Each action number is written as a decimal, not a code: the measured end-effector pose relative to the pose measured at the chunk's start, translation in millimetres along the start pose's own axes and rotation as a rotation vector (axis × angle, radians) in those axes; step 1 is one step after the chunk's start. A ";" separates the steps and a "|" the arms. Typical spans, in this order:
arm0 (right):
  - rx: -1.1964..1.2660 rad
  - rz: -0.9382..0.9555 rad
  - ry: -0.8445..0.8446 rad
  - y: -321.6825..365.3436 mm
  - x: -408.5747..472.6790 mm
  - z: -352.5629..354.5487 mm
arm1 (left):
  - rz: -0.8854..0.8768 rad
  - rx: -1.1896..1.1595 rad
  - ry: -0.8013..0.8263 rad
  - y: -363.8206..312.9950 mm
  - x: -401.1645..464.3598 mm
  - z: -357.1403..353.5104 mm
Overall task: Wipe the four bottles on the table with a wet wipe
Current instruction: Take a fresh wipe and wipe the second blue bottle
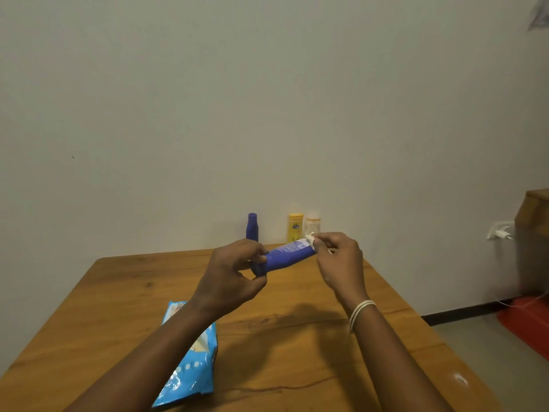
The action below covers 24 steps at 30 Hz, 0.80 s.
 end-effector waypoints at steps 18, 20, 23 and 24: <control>0.476 -0.075 -0.086 -5.9 9.6 -4.7 | 0.302 -0.201 -0.096 2.2 4.1 7.6; 0.695 -0.157 -0.074 -7.0 11.0 -3.1 | 0.456 -0.318 -0.153 1.3 8.7 8.8; 0.717 -0.186 -0.020 -7.1 7.4 -4.6 | 0.612 -0.495 -0.220 5.6 13.2 10.6; 0.692 -0.157 -0.023 -5.2 5.7 -5.3 | 0.636 -0.535 -0.198 7.8 13.1 11.2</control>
Point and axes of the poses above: each hand's wrist, its own x-axis towards the middle knuckle, its own z-axis out of the back of the hand, y = z × x, the point moved 1 cm from there along x, towards the middle knuckle
